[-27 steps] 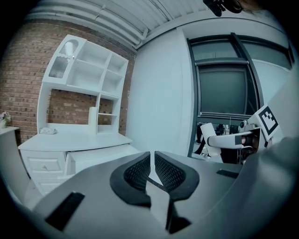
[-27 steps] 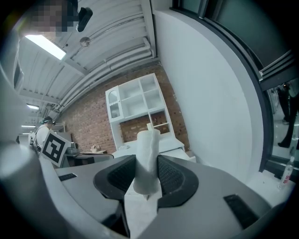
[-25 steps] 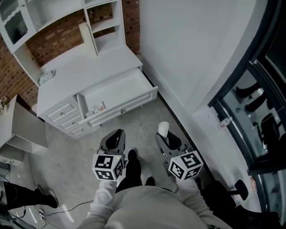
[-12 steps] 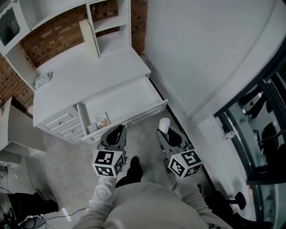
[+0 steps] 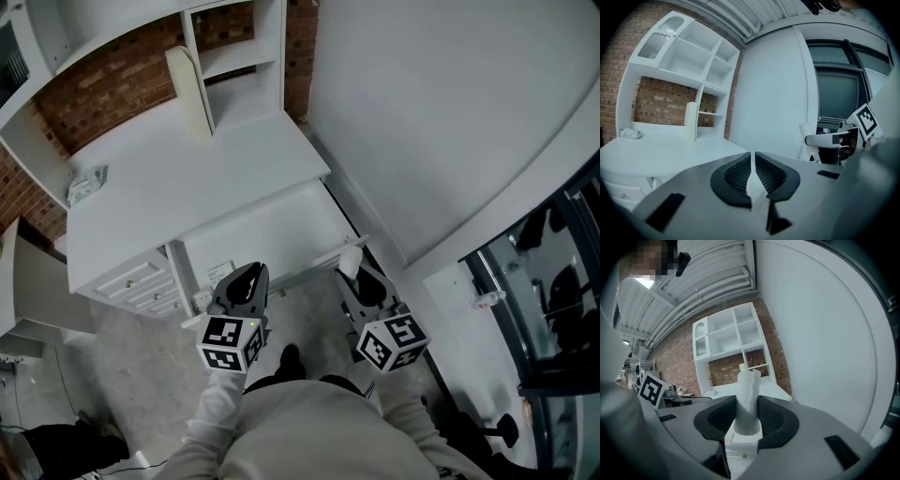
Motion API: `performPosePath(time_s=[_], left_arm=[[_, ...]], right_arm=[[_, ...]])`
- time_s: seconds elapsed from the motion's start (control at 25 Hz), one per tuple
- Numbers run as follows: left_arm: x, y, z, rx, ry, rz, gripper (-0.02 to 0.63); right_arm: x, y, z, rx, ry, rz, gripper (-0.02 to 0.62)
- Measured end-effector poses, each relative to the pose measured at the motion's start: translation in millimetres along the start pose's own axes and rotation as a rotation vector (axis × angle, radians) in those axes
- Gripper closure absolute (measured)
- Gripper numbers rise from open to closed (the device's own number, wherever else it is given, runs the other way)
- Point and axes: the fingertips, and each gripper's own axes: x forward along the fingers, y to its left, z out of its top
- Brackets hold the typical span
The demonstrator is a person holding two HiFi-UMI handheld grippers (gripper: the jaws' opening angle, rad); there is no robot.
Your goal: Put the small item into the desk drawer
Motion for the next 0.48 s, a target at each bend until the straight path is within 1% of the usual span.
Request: performPosePath(time_s=[0.2, 0.48], left_arm=[[16, 18, 3, -0.018, 0.000, -0.002, 0.565], [37, 30, -2, -0.032, 0.019, -0.003, 0.565]], right_arm=[[19, -6, 5, -0.006, 0.001, -0.018, 0.434], [39, -25, 9, 0.000, 0.003, -0.035, 0.434]])
